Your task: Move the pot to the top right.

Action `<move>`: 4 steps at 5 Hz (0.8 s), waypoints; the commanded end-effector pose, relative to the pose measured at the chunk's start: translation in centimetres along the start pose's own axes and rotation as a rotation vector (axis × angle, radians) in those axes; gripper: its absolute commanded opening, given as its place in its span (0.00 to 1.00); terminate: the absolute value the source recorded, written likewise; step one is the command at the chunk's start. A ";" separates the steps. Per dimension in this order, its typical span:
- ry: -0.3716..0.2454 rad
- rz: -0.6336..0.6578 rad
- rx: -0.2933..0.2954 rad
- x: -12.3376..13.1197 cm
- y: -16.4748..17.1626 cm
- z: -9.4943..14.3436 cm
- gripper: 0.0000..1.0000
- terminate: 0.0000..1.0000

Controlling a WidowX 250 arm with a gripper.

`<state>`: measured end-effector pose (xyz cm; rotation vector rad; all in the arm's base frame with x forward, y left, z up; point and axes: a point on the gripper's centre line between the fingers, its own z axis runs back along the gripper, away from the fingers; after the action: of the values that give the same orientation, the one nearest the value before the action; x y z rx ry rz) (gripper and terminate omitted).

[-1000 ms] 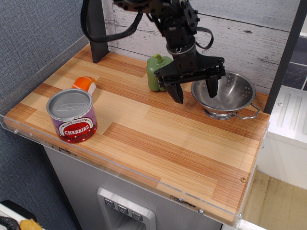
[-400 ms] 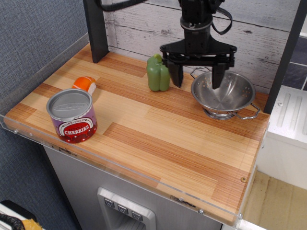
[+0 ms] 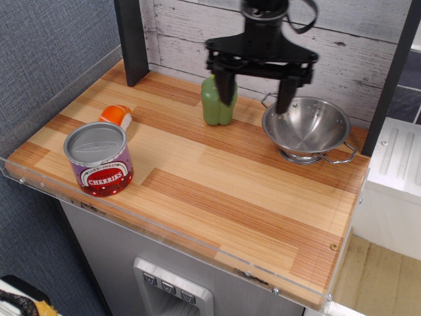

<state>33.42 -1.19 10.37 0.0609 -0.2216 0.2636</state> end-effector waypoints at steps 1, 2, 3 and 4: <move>-0.003 -0.073 0.002 -3.3 3.6 5.7 1.00 0.00; -0.042 -0.111 -0.044 -5.8 3.9 7.6 1.00 0.00; -0.086 -0.206 -0.142 -7.1 3.8 9.4 1.00 0.00; -0.140 -0.221 -0.163 -8.1 3.9 10.9 1.00 0.00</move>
<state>23.06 -1.12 19.00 -0.0581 -0.3545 0.0274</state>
